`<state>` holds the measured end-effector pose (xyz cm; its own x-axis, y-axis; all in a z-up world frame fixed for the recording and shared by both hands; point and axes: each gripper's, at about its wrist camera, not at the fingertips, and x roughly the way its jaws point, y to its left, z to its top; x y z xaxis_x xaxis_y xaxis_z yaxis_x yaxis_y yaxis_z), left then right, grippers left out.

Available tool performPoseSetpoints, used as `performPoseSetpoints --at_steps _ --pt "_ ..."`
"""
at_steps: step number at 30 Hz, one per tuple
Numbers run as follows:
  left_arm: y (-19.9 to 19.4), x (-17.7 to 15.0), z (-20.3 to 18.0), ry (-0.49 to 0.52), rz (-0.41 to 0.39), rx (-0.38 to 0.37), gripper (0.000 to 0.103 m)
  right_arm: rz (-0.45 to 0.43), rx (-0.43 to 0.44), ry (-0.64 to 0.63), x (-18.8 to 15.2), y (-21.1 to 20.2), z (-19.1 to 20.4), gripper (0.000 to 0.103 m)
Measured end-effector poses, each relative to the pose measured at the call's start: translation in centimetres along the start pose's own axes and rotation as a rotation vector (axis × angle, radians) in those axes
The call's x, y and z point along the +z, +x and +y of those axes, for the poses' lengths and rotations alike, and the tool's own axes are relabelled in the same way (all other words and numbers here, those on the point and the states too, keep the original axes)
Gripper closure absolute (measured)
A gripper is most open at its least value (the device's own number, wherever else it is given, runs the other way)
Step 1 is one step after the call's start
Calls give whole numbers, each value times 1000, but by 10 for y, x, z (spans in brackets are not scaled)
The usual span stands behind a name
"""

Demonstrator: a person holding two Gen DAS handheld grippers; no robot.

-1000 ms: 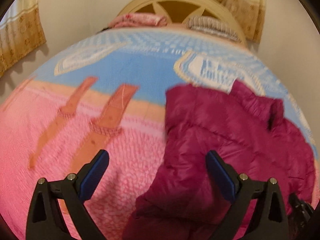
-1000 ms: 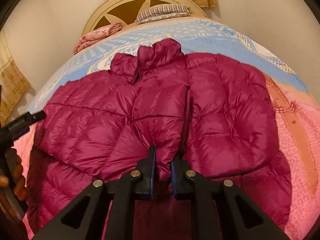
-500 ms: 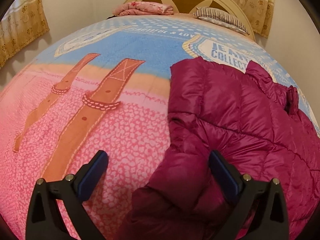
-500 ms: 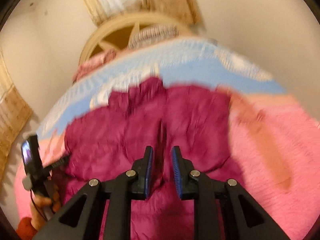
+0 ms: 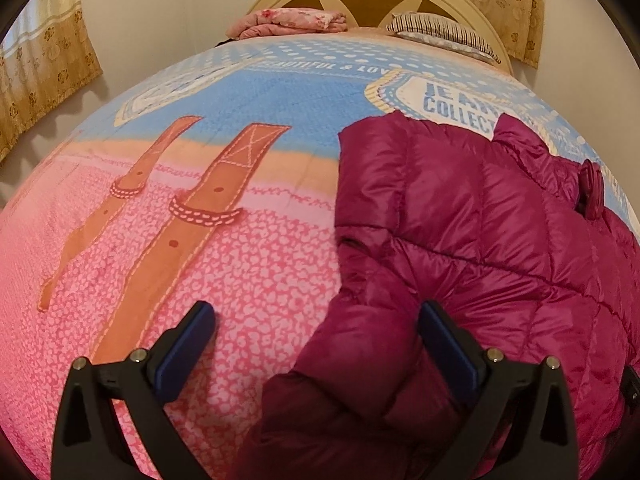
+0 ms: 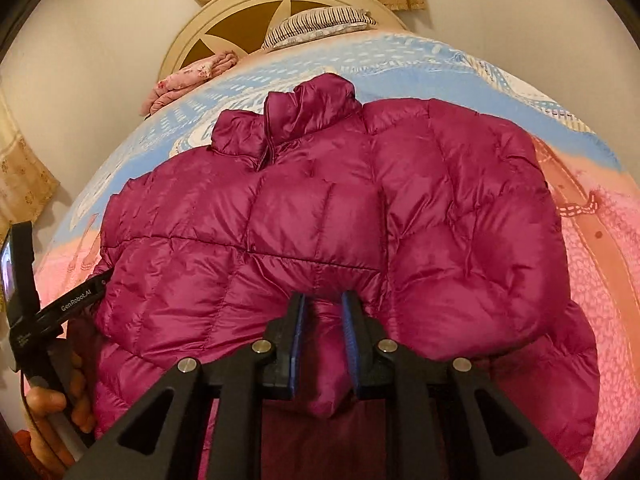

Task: Fold large clothes

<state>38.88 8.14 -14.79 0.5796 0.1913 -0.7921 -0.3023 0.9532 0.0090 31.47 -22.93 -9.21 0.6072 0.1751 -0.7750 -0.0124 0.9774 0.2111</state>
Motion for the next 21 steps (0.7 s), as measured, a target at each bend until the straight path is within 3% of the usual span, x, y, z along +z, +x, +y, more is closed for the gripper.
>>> performPoseSetpoints --at_steps 5,11,12,14,16,18,21 --pt "0 1 0 -3 3 -3 0 -2 -76 -103 -2 2 16 85" --pt "1 1 1 -4 4 -4 0 46 -53 -105 7 -6 13 81" --pt "1 0 3 -12 10 -15 0 59 -36 -89 9 -13 12 78" --pt "0 -1 9 -38 23 -45 0 52 31 -18 18 -31 2 60" --pt "-3 -2 15 -52 30 -82 0 15 73 50 28 -48 -11 23" --pt "-11 -2 19 -53 22 -109 0 -7 100 115 40 -59 -27 21" --pt "-24 6 17 -25 4 -143 0 36 150 198 61 -53 -49 21"
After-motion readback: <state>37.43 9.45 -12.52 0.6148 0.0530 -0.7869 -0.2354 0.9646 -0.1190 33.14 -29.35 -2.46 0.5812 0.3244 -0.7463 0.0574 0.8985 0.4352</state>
